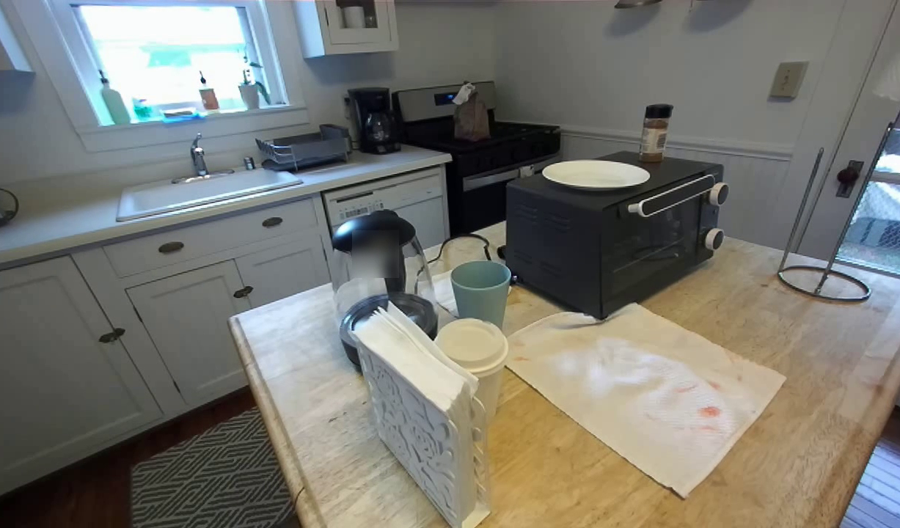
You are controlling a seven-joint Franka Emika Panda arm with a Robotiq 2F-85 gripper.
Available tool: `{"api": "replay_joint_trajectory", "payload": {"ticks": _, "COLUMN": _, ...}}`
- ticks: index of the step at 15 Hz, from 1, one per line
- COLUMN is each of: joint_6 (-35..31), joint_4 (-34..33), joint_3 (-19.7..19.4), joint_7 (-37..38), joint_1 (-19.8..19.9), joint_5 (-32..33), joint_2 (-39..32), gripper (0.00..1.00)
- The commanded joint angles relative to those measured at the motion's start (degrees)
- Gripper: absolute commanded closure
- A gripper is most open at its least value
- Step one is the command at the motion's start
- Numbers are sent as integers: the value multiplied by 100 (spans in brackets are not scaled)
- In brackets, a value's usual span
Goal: Remove the paper towels from the holder
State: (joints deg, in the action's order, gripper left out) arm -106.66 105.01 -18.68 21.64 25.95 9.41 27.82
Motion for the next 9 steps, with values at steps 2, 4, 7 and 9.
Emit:
{"api": "replay_joint_trajectory", "payload": {"ticks": 2, "joint_6": 30, "joint_4": 275, "joint_3": 206, "joint_7": -189, "joint_1": -121, "joint_5": -92, "joint_2": 594, "gripper": 99}}
{"api": "replay_joint_trajectory", "payload": {"ticks": 4, "joint_6": 140, "joint_4": 344, "joint_3": 290, "joint_7": -319, "joint_1": -212, "joint_5": -127, "joint_2": 720, "gripper": 99}}
{"api": "replay_joint_trajectory", "payload": {"ticks": 7, "joint_6": 600, "joint_4": 434, "joint_3": 421, "joint_7": -483, "joint_1": -408, "joint_5": -204, "joint_2": 762, "gripper": 99}}
{"api": "replay_joint_trajectory", "payload": {"ticks": 9, "joint_6": 872, "joint_4": 472, "joint_3": 467, "joint_7": -603, "joint_1": -551, "joint_5": -235, "joint_2": 709, "gripper": 99}}
